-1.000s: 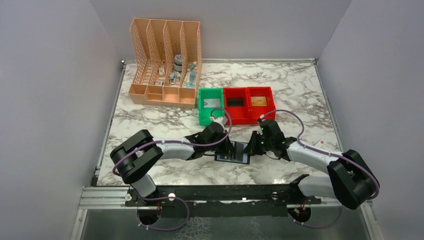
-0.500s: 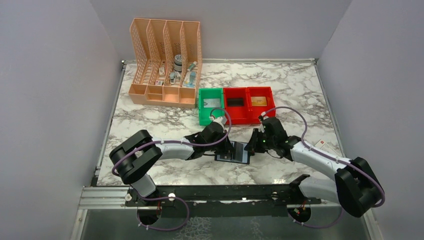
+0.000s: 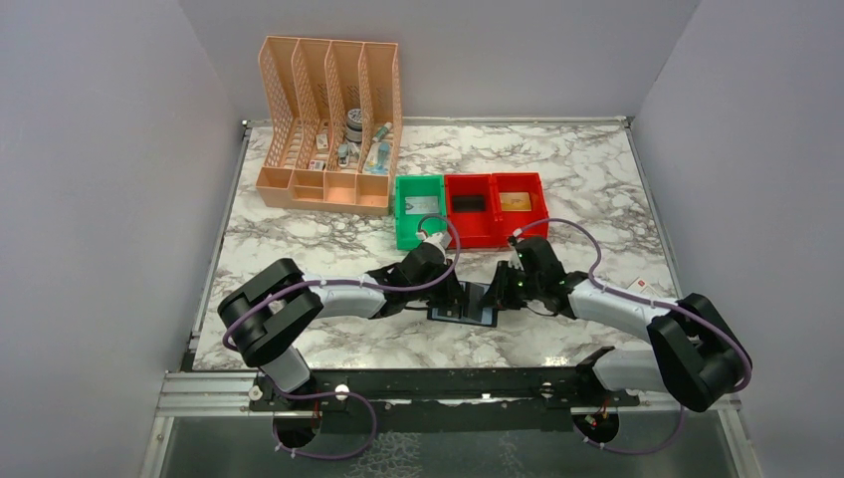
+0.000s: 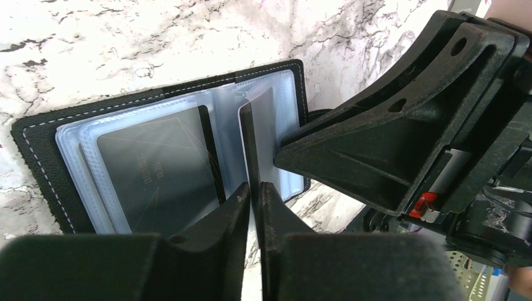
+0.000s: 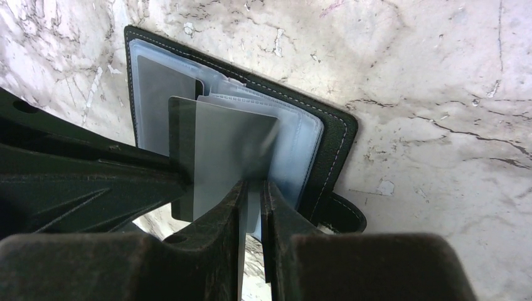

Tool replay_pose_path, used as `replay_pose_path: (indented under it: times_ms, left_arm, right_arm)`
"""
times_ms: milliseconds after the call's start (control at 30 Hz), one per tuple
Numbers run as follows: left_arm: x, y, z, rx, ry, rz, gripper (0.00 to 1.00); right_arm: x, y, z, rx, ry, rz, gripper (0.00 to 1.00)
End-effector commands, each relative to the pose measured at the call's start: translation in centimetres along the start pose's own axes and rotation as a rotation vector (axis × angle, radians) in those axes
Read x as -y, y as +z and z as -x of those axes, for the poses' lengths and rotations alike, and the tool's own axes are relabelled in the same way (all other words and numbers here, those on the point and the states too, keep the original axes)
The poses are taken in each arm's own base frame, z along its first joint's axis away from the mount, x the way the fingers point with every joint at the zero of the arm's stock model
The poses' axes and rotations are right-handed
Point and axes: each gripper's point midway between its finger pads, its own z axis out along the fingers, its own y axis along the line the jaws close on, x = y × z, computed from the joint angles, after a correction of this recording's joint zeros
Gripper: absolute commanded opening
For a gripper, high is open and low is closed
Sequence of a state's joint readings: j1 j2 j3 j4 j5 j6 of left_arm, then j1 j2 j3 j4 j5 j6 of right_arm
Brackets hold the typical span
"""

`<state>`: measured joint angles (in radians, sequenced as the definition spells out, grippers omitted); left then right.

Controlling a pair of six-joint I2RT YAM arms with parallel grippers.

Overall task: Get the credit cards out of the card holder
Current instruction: Remove the credit card from the card holder.

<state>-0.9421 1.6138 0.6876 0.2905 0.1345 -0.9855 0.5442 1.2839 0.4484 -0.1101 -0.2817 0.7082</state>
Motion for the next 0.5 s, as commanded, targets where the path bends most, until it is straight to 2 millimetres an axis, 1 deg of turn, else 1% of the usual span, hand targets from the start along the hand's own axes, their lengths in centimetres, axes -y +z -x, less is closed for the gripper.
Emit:
replay_pose_path:
  times_ms: [0, 33, 67, 233, 367, 467]
  left_arm:
    - [0.3, 0.1, -0.5, -0.02, 0.002, -0.037, 0.18]
    - [0.4, 0.2, -0.5, -0.022, 0.002, -0.041, 0.19]
    - [0.4, 0.2, -0.5, -0.023, 0.002, -0.043, 0.17]
    - [-0.1, -0.1, -0.1, 0.002, -0.001, -0.025, 0.0]
    - [-1.3, -0.7, 0.1, 0.023, -0.01, 0.025, 0.0]
    - [-1.9, -1.3, 0.4, 0.032, -0.003, 0.048, 0.0]
  right_arm:
    - [3.1, 0.4, -1.3, -0.005, 0.022, -0.121, 0.15]
    - [3.2, 0.4, -1.3, -0.005, 0.021, -0.122, 0.15]
    - [3.2, 0.4, -1.3, -0.006, 0.022, -0.125, 0.15]
    - [3.7, 0.3, -1.0, 0.009, 0.018, -0.156, 0.15]
    - [4.1, -0.1, -0.1, 0.039, -0.005, -0.199, 0.15]
    - [3.8, -0.4, 0.4, 0.048, -0.024, -0.197, 0.15]
